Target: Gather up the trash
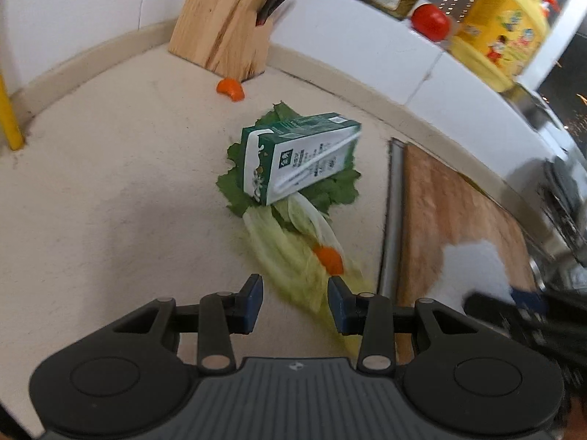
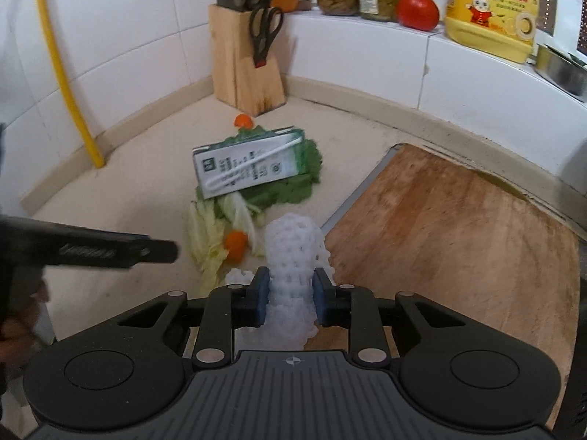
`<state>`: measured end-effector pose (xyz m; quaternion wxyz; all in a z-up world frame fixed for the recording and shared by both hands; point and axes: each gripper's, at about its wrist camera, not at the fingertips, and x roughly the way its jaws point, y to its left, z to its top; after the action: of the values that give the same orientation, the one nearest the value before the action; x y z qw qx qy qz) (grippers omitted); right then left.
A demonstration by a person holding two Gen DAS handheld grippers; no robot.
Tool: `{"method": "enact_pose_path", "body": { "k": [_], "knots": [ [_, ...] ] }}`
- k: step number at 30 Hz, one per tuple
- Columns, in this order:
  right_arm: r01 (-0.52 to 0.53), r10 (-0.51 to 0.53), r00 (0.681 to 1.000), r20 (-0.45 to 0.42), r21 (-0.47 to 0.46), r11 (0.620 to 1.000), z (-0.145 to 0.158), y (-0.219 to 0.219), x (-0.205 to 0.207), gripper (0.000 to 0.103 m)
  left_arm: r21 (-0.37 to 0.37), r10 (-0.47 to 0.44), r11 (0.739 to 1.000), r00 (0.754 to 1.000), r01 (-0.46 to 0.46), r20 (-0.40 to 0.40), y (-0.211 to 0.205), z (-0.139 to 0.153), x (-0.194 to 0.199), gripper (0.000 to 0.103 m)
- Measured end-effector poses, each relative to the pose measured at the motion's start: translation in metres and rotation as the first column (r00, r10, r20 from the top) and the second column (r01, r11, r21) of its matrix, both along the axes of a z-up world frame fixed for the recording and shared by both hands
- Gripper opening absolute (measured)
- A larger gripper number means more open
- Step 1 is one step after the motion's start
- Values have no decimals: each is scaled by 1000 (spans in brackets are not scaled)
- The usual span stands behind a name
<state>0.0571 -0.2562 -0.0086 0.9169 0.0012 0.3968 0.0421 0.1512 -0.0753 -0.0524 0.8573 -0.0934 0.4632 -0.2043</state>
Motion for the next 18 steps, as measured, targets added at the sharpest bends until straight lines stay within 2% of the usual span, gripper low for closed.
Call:
{"method": "enact_pose_path", "body": {
  "k": [4, 7, 9, 11, 14, 18],
  "knots": [
    [0, 0, 1000, -4, 15, 1000, -3, -7, 4, 34, 45, -11, 999, 999, 13, -37, -27, -16, 16, 32],
    [0, 0, 1000, -11, 19, 1000, -5, -10, 8, 34, 102, -28, 994, 1000, 27, 7, -39, -17, 12, 33],
    [-1, 1, 1000, -8, 30, 1000, -6, -13, 9, 34, 144, -52, 988, 998, 48, 20, -39, -17, 6, 25],
    [-7, 7, 1000, -2, 44, 999, -5, -14, 11, 34, 147, -79, 986, 997, 78, 4, -31, -17, -2, 8],
    [-35, 34, 999, 8, 58, 998, -3, -11, 11, 34, 171, -84, 981, 996, 87, -27, -12, -16, -12, 1],
    [-78, 78, 997, 7, 63, 995, -3, -6, 10, 34, 197, -45, 979, 998, 52, -38, 13, -11, -20, 1]
  ]
}}
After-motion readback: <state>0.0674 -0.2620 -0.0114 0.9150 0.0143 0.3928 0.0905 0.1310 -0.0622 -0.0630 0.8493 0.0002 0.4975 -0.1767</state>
